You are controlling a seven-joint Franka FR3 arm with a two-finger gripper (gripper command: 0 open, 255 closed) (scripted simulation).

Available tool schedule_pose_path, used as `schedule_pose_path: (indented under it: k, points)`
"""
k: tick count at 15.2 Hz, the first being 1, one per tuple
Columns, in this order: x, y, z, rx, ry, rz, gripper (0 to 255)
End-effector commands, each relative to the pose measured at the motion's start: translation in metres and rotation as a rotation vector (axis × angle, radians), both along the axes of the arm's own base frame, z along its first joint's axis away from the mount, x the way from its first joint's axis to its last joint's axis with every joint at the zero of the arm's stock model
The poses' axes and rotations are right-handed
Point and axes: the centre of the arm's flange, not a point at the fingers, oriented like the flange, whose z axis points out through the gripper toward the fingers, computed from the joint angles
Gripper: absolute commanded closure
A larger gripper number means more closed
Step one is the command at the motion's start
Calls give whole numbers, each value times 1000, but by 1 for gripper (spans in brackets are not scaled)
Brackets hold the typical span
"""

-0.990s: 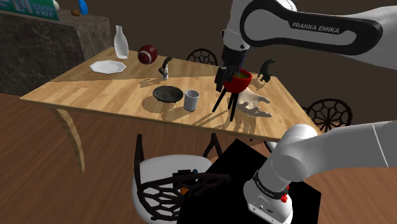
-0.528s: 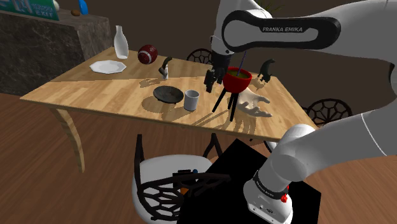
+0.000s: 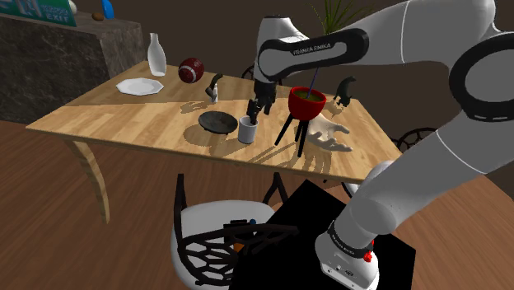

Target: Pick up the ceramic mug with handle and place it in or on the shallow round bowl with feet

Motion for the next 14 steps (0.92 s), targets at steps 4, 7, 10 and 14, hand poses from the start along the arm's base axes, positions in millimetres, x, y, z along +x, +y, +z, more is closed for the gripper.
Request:
schedule_pose_path:
  k: [4, 7, 10, 14]
  points:
    - [51, -14, -38, 7, 9, -3, 0]
    - [81, -23, -63, 12, 15, -5, 0]
    - [100, -30, -84, 15, 19, -7, 0]
    - [100, -31, -105, 15, 19, -7, 0]
